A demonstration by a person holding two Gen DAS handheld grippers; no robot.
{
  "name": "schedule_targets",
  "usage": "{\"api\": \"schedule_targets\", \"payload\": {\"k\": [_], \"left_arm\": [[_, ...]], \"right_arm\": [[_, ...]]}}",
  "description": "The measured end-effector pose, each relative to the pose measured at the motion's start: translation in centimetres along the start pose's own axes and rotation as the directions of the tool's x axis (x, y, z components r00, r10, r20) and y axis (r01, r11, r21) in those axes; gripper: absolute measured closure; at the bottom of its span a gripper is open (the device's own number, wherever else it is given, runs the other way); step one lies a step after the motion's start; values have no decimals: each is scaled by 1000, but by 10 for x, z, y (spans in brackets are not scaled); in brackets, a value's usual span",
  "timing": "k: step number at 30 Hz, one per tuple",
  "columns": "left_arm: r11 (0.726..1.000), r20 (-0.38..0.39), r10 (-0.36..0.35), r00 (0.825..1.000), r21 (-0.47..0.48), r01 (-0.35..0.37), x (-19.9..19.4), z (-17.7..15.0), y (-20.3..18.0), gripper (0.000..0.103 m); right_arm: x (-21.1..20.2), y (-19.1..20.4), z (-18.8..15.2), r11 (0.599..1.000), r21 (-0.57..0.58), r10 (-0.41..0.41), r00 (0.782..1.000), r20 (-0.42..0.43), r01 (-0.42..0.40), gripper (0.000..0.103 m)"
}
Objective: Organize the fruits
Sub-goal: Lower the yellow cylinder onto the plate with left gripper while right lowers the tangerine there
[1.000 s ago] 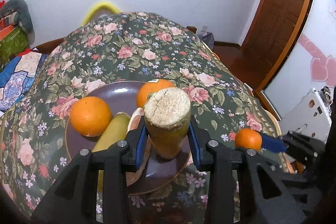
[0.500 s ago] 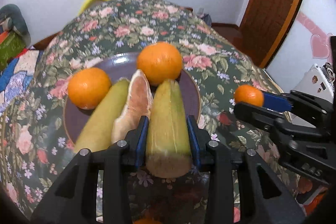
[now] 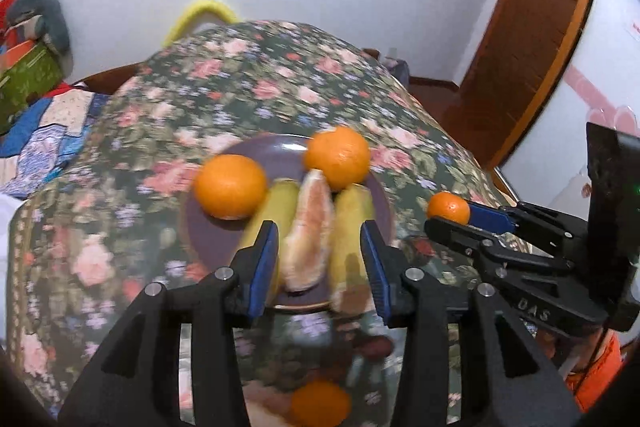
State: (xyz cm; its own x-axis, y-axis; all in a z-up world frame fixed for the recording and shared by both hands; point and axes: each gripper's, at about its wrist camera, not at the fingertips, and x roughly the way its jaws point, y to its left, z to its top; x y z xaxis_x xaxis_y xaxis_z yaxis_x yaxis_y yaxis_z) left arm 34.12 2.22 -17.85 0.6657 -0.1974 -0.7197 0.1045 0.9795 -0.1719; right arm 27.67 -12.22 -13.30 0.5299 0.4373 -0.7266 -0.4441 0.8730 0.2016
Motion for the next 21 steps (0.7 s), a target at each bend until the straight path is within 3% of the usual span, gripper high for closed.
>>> {"api": "schedule_targets", "payload": {"k": [6, 11, 21], "left_arm": [[995, -14, 73, 997, -67, -73, -8, -7, 45, 60], [989, -32, 88, 996, -114, -91, -4, -15, 72, 60], [990, -50, 77, 996, -118, -83, 4, -25, 80, 59]], "right_arm": [[22, 18, 17, 999, -32, 15, 1000, -12, -16, 71], [44, 30, 29, 998, -65, -4, 1000, -31, 2, 71], [70, 32, 34, 998, -63, -28, 997, -72, 23, 68]]}}
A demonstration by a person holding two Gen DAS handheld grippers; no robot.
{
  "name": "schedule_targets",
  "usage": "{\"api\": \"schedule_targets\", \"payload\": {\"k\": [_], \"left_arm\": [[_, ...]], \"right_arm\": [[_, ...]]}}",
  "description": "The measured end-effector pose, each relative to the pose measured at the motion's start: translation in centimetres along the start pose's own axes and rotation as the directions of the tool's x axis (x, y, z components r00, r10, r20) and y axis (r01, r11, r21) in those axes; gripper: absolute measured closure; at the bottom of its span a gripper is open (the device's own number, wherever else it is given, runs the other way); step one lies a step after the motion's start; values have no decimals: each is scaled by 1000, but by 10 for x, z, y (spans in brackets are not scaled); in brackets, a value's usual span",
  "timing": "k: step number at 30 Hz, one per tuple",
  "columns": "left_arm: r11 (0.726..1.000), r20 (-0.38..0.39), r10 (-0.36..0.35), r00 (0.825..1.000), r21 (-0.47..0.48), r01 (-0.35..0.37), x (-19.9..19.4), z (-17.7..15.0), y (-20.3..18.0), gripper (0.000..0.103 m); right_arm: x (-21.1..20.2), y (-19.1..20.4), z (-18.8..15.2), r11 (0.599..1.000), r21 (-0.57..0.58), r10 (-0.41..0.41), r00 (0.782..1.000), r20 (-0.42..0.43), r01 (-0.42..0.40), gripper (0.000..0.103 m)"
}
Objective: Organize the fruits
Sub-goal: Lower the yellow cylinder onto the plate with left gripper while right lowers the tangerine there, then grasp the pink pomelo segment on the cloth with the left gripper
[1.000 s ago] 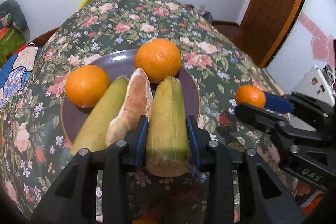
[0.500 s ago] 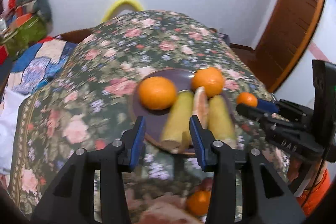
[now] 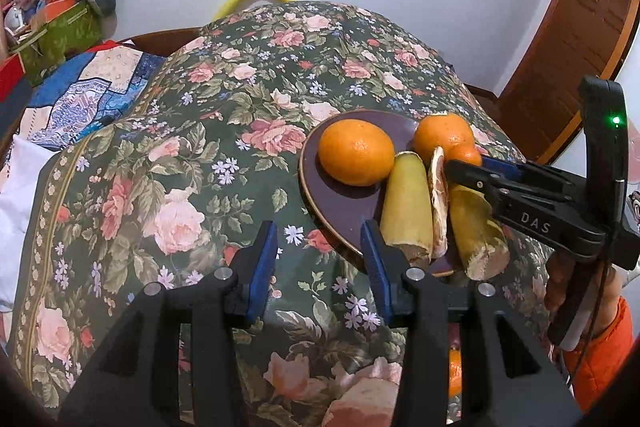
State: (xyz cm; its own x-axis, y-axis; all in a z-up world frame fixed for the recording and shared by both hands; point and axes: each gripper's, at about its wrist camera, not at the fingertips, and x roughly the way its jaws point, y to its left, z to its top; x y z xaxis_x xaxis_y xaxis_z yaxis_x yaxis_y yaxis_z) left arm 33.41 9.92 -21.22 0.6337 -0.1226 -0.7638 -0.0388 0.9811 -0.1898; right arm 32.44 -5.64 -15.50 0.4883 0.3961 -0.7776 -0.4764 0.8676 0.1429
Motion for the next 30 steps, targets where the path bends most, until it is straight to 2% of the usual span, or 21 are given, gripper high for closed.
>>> {"api": "schedule_targets", "payload": {"k": [2, 8, 13, 21, 30], "left_arm": [[1000, -1, 3, 1000, 3, -3, 0, 0, -2, 55], [1000, -4, 14, 1000, 20, -14, -10, -6, -14, 54], [999, 3, 23, 1000, 38, -23, -30, -16, -28, 46], [997, -11, 44, 999, 70, -43, -60, -47, -51, 38], [994, -55, 81, 995, 77, -76, -68, -81, -69, 28]], "right_arm": [[-2, 1, 0, 1000, 4, 2, 1000, 1, -2, 61], [-22, 6, -5, 1000, -16, -2, 1000, 23, 2, 61], [-50, 9, -13, 1000, -16, 9, 999, 51, -8, 61], [-99, 16, -37, 1000, -13, 17, 996, 86, -16, 61], [-127, 18, -66, 1000, 7, 22, 996, 86, -23, 61]]}}
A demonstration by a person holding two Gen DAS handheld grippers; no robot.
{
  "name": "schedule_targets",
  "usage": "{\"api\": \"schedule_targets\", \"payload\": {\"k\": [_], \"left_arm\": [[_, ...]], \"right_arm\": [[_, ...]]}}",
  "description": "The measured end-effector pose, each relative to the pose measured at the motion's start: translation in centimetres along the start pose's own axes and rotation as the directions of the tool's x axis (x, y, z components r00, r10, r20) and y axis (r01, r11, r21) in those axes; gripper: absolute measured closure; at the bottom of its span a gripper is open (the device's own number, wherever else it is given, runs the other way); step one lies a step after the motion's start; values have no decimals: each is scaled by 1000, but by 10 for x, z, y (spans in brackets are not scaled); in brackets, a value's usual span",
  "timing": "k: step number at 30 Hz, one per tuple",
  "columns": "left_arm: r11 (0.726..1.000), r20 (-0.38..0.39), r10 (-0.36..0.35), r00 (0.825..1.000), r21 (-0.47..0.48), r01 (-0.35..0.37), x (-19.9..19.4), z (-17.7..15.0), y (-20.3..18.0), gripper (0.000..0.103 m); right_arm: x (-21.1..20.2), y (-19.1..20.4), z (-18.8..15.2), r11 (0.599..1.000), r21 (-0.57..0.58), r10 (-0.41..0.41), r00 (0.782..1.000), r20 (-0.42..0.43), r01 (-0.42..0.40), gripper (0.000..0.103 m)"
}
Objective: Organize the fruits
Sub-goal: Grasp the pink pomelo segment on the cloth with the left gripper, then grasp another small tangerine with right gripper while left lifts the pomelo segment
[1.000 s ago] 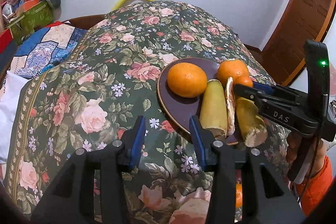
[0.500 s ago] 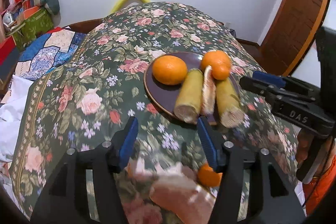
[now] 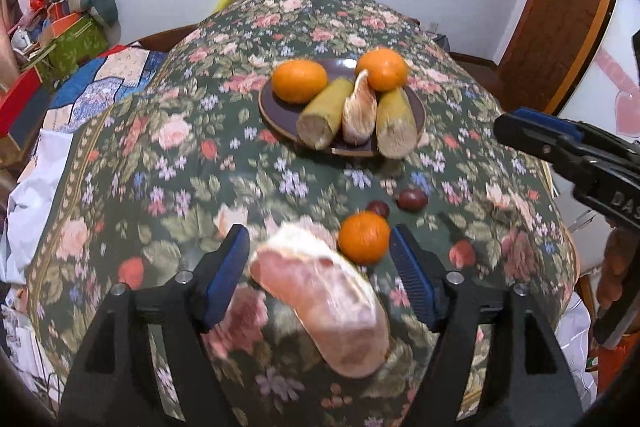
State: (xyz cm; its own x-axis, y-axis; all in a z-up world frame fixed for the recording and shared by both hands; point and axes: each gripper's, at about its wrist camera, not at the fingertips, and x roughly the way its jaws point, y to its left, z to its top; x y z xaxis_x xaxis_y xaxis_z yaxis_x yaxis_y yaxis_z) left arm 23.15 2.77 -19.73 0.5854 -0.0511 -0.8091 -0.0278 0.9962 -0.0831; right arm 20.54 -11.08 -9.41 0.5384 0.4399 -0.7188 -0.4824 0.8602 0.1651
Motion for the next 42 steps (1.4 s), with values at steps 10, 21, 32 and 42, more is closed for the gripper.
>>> {"api": "schedule_targets", "payload": {"k": [10, 21, 32, 42], "left_arm": [[1000, -72, 29, 997, 12, -28, 19, -25, -9, 23], [1000, -75, 10, 997, -23, -12, 15, -38, 25, 21], [999, -77, 13, 997, -32, -15, 31, -36, 26, 24], [999, -43, 0, 999, -38, -2, 33, -30, 31, 53]], "right_arm": [[-12, 2, -22, 1000, 8, -4, 1000, -18, 4, 61], [-1, 7, -32, 1000, 26, 12, 999, -42, -11, 61], [19, 23, -38, 999, 13, 43, 996, -84, -42, 61], [36, 40, -42, 997, 6, 81, 990, -117, -80, 60]]}}
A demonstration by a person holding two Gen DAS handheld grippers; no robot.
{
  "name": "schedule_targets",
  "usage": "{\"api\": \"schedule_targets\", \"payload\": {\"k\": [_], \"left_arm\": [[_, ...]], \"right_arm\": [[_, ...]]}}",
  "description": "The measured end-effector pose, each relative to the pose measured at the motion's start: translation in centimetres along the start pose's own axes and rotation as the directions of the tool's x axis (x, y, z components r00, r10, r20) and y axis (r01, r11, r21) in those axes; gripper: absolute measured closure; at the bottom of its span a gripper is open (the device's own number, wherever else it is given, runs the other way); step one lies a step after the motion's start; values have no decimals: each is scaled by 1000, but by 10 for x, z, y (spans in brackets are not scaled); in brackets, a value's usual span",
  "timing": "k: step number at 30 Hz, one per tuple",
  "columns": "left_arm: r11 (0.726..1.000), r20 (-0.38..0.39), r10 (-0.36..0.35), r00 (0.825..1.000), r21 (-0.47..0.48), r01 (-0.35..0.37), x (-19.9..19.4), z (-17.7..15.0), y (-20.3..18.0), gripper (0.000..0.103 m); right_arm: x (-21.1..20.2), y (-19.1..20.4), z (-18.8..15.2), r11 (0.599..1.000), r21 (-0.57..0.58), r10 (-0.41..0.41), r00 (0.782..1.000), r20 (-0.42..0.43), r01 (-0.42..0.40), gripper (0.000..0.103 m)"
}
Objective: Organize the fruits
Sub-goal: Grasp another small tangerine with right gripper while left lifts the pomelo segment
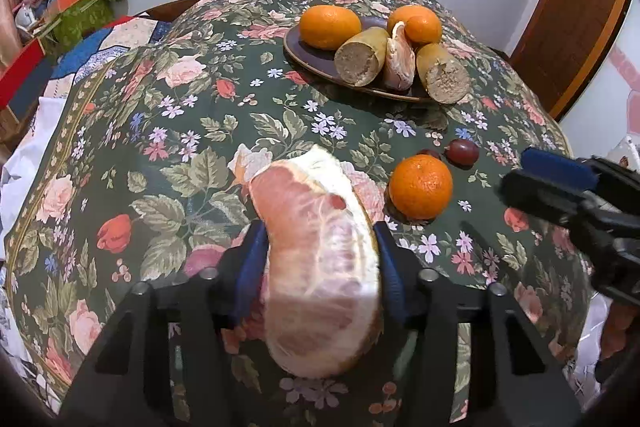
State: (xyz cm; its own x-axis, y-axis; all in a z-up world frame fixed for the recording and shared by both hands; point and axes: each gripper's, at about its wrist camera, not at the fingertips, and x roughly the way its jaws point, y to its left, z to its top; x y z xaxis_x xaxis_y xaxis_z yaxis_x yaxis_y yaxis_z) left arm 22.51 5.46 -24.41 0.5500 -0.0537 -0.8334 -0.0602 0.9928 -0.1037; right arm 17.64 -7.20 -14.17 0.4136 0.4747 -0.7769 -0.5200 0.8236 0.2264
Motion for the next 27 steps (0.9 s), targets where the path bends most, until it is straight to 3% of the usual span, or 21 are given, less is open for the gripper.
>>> {"api": "schedule_targets", "payload": {"k": [13, 22, 27], "left_arm": [[996, 75, -44, 996, -79, 50, -29, -3, 32, 54], [996, 118, -52, 992, -66, 60, -40, 1, 33, 54], [996, 120, -57, 991, -67, 66, -39, 2, 33, 54]], "right_arm": [[28, 25, 7, 999, -33, 16, 999, -35, -17, 61], [46, 38, 9, 998, -59, -10, 998, -57, 7, 60], [46, 39, 9, 997, -74, -21, 998, -55, 17, 69]]}}
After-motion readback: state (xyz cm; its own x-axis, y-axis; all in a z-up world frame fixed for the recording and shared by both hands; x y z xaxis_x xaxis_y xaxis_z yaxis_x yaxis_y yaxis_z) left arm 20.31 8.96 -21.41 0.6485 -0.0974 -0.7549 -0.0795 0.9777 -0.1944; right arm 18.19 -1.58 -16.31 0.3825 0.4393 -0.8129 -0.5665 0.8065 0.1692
